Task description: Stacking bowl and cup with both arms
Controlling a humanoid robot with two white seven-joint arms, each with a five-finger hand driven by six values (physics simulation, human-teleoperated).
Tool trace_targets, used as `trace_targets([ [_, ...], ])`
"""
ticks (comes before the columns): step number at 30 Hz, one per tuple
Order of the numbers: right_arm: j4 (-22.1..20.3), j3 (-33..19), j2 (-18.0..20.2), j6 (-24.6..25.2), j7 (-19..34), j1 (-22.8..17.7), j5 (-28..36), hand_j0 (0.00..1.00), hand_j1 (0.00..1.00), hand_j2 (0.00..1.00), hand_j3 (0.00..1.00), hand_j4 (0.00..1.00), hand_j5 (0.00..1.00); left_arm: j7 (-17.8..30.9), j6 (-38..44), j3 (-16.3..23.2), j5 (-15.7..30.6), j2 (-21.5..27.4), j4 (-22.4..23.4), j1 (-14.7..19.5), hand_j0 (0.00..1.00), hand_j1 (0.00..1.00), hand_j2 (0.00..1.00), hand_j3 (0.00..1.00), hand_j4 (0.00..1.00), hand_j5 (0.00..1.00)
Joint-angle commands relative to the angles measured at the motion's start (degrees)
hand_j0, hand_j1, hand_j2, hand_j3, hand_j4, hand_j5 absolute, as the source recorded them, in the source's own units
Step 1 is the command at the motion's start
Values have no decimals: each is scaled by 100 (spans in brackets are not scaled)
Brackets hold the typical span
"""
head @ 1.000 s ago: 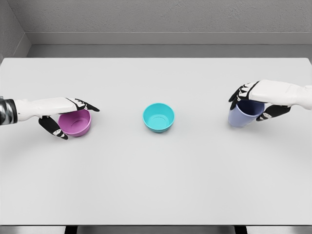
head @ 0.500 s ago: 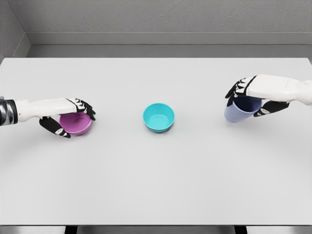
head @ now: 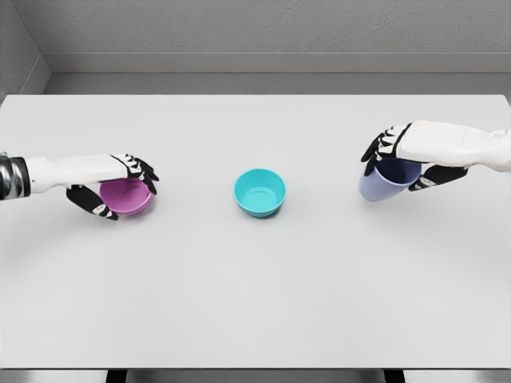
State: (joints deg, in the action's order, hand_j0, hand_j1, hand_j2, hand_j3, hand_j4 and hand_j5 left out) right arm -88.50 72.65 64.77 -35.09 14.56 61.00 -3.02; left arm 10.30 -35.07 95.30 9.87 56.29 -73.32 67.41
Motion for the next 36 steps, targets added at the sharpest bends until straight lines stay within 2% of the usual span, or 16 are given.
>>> trace_targets([
  [1,-9,-15,-9,9,-5,0,47,62,62,62,62,62,62,-2,7,-64,50,-13,-24,0,70,70,70,70,70,70],
  [6,-18,-23,-9,9,-14,0,47,62,62,62,62,62,62,7,7,-178,50,-48,-33,9,70,70,70,70,70,70],
  [36,-80,-41,-88,9,-32,70,91,62,62,62,62,62,62,16,7,-178,50,-804,-25,369,70,70,70,70,70,70],
])
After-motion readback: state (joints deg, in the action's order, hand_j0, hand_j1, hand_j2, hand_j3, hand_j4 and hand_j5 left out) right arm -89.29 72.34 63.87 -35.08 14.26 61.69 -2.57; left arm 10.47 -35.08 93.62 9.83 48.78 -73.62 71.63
